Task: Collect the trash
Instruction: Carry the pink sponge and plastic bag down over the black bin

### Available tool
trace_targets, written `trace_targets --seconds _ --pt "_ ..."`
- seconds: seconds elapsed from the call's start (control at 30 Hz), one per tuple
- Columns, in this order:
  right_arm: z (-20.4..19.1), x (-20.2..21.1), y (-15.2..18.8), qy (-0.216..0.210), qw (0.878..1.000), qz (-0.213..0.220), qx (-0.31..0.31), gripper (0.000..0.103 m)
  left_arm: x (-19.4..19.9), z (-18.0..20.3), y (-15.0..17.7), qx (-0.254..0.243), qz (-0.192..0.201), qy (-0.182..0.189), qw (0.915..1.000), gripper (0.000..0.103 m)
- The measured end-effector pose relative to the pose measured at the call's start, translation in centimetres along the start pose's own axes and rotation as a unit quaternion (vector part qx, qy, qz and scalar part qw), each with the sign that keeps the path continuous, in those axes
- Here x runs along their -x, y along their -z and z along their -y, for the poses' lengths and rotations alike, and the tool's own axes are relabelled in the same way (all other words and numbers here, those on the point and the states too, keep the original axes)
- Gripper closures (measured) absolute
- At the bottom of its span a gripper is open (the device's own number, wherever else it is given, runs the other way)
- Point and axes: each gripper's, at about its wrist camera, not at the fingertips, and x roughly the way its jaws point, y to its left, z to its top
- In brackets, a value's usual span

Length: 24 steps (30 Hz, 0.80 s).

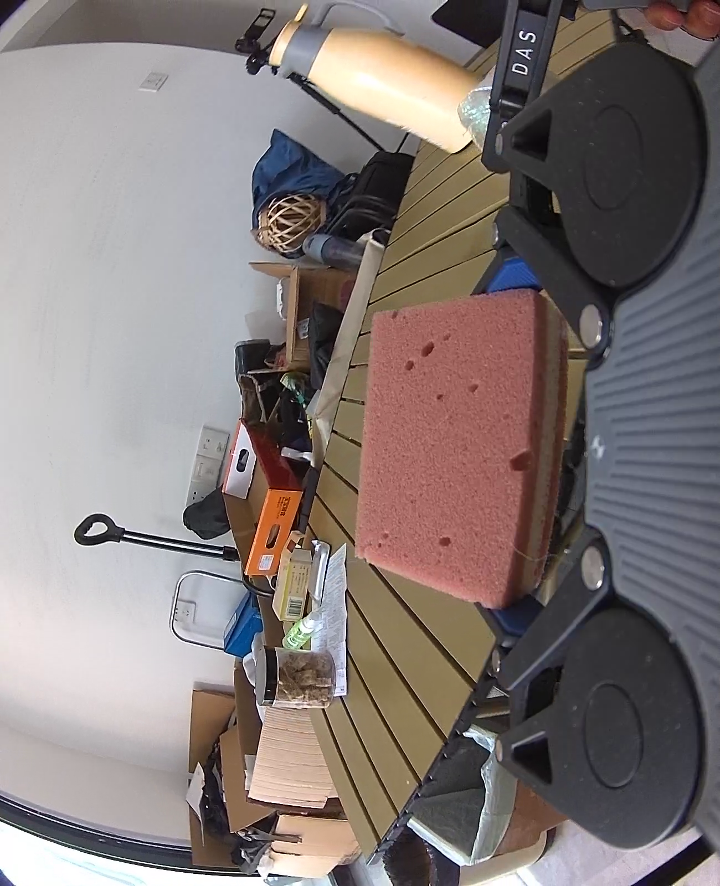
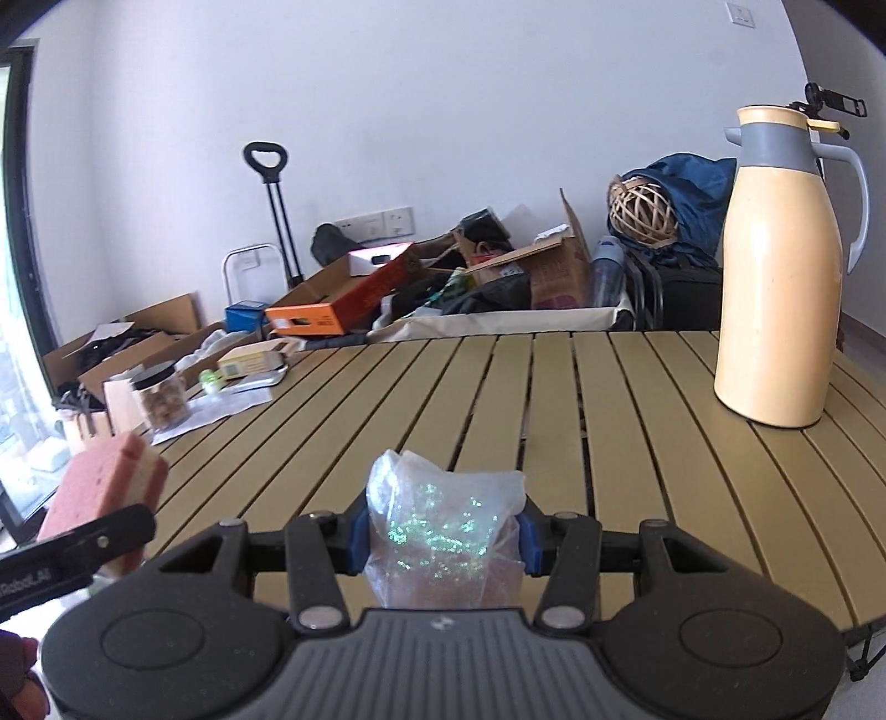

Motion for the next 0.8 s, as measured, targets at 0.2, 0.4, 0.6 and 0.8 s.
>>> trace_targets --seconds 0.2,0.4,0.6,0.8 --pt "-1.4 2.7 3.3 -0.012 1.000 -0.011 0.012 0.055 3.1 -0.2 2.0 -0.027 -0.007 0.001 0.9996 0.004" --pt "-2.0 4.4 6.6 -0.018 0.999 -0.036 0.012 0.055 4.8 -0.8 4.4 -0.042 -0.029 -0.003 0.9987 0.004" --pt "-2.1 4.9 10.1 -0.022 0.997 -0.071 0.007 0.055 5.2 -1.2 7.1 -0.065 -0.062 -0.012 0.9959 0.004" --pt "-1.5 4.3 13.8 -0.018 0.993 -0.116 -0.003 0.055 4.6 -1.8 9.5 -0.073 -0.099 -0.025 0.9921 0.004"
